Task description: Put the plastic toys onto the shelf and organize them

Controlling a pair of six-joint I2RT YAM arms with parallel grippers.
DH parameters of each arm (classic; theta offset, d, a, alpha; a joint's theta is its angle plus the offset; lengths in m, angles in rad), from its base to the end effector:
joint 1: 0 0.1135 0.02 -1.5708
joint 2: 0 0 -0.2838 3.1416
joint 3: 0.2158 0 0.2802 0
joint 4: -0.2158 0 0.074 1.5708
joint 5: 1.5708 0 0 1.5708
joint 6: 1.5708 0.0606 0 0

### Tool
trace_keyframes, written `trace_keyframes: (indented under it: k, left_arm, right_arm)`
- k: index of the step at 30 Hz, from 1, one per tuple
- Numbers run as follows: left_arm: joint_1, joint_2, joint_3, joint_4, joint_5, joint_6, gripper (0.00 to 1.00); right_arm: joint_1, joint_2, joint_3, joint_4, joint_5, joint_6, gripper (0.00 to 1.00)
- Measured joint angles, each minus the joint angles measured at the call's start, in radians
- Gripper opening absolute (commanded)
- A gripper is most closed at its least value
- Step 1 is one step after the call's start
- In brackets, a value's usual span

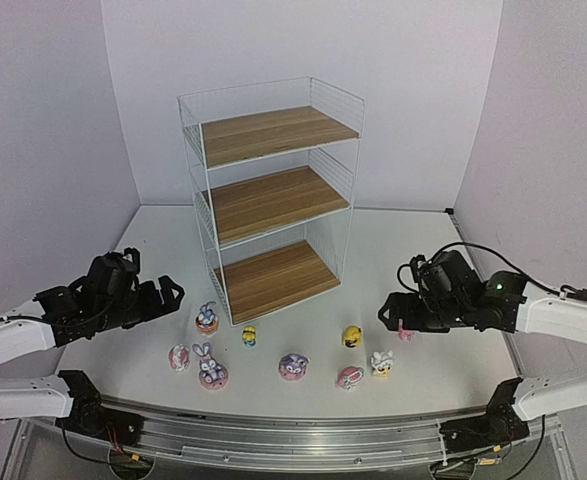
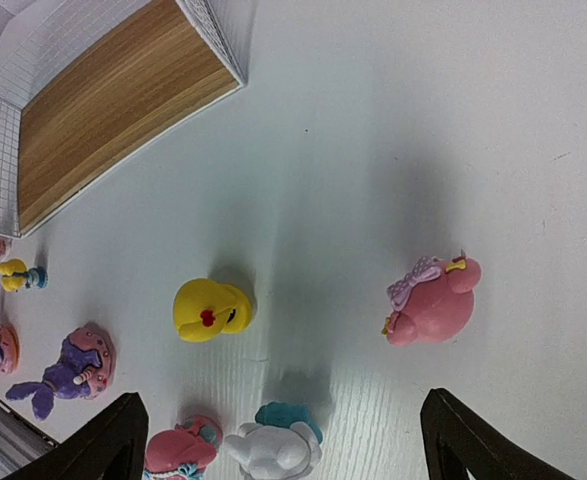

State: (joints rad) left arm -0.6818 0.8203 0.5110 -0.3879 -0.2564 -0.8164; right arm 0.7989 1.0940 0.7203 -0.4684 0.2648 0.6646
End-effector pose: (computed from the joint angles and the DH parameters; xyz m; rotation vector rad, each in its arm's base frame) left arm 0.1705 -0.1186 0.2097 -0.2913 2.2738 -0.5115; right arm 0.1890 0.1714 0.2227 -0.0395 2.4074 0.3745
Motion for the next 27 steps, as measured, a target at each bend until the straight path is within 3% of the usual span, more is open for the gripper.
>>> trace_keyframes:
  k: [13,27]
  left_arm:
    - [0.0,0.018,-0.048,0.098,0.026,0.003,1.0]
    - [0.0,0.007,-0.093,0.145,0.053,0.004,1.0]
  right_arm:
    - [0.335,0.115,0.001,-0.084,0.248,0.235,0.76]
    - [0.358,0.135,-0.101,-0.024,0.272,0.299,0.61]
